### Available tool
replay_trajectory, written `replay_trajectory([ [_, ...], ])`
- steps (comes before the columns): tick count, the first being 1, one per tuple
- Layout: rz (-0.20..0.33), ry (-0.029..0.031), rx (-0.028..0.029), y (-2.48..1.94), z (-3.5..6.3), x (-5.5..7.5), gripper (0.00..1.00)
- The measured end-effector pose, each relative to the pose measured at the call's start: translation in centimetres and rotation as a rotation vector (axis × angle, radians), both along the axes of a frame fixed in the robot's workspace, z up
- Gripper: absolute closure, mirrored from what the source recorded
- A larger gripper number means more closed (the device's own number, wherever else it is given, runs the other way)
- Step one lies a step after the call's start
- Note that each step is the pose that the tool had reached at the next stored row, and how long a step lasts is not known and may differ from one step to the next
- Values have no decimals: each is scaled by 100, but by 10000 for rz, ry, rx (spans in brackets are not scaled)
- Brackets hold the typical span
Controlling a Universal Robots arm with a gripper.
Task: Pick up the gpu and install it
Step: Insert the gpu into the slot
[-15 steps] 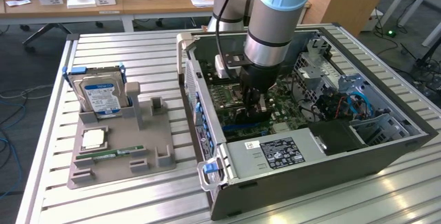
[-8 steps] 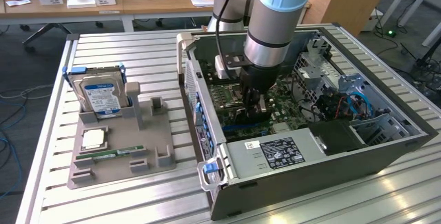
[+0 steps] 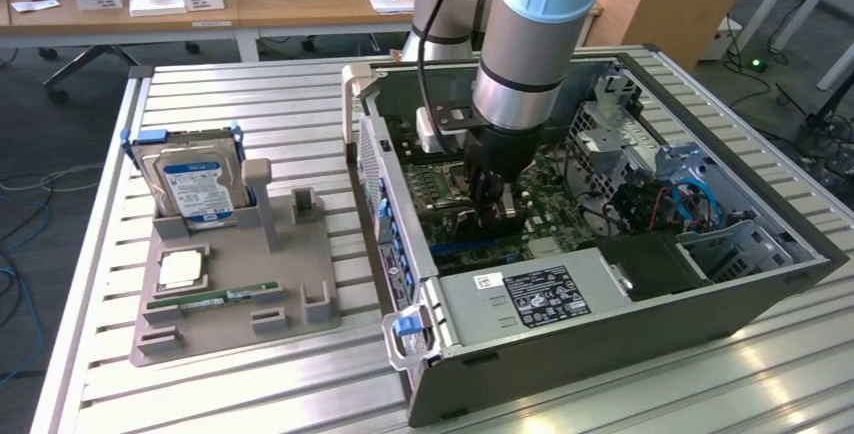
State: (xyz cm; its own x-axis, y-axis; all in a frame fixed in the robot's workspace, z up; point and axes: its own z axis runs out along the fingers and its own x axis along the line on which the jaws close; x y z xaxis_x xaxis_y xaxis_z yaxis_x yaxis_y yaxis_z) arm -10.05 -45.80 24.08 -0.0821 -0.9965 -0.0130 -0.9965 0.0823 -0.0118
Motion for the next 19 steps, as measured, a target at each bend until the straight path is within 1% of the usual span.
replay_trajectory([
  [19,0,1,-2,0,-13,-1,73],
])
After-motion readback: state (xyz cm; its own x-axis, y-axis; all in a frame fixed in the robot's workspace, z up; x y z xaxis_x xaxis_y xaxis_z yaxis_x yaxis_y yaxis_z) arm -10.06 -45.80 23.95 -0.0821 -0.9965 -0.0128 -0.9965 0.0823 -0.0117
